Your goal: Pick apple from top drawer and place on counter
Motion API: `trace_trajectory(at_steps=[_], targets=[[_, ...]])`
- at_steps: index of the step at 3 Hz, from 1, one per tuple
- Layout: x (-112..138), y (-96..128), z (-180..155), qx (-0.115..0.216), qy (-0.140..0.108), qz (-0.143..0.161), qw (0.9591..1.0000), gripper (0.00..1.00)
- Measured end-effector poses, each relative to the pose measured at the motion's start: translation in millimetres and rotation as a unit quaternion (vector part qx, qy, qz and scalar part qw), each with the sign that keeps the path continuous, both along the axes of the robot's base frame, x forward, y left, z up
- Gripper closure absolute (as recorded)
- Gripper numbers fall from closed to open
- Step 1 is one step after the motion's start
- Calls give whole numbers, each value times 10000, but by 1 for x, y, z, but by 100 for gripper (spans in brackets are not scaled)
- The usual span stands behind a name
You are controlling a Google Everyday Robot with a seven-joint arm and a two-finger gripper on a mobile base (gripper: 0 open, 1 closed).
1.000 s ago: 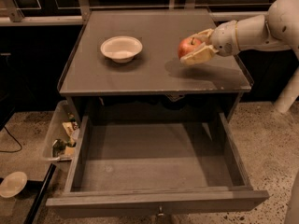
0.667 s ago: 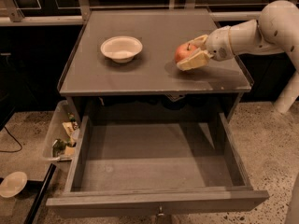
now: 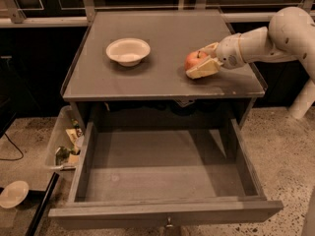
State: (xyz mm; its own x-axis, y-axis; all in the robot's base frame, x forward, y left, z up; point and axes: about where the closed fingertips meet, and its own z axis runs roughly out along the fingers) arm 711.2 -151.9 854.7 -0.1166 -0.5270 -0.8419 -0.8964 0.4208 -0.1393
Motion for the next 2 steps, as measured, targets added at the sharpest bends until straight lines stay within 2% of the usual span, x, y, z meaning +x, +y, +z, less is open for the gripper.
trace_trajectory(at_steps=[2], targets=[[0, 0, 0, 0, 0, 0, 10000, 37]])
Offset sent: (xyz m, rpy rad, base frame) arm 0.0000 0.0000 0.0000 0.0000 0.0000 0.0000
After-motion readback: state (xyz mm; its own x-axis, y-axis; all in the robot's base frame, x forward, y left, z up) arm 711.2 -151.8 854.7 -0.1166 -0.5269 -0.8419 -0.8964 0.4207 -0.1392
